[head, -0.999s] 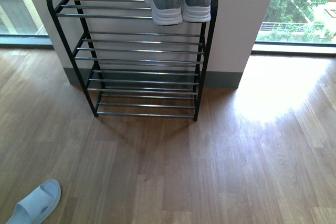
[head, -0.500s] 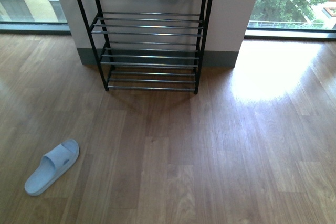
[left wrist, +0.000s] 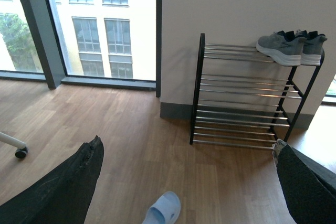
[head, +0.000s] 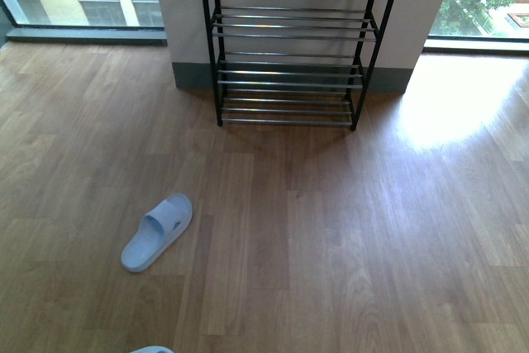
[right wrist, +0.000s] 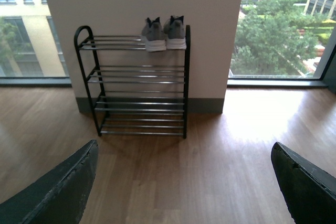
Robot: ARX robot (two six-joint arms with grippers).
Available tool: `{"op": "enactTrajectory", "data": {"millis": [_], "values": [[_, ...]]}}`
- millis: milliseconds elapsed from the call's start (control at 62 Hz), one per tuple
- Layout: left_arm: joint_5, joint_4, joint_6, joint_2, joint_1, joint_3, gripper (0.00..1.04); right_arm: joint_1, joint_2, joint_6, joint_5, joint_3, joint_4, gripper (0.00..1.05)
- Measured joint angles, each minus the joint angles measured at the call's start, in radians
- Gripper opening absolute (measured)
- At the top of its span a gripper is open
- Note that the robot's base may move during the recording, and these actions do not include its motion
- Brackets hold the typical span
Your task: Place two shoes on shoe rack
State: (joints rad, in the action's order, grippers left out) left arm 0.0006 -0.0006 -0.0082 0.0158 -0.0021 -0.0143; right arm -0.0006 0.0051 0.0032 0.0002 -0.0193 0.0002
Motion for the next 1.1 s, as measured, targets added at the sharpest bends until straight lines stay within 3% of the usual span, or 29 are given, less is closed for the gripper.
{"op": "enactTrajectory", "data": {"millis": [1096], "values": [[-0.002,0.0,0.0,0.0,0.0,0.0,0.95,0.0,-0.002,0.0,-0.004,0.0,0.0,0.96]]}}
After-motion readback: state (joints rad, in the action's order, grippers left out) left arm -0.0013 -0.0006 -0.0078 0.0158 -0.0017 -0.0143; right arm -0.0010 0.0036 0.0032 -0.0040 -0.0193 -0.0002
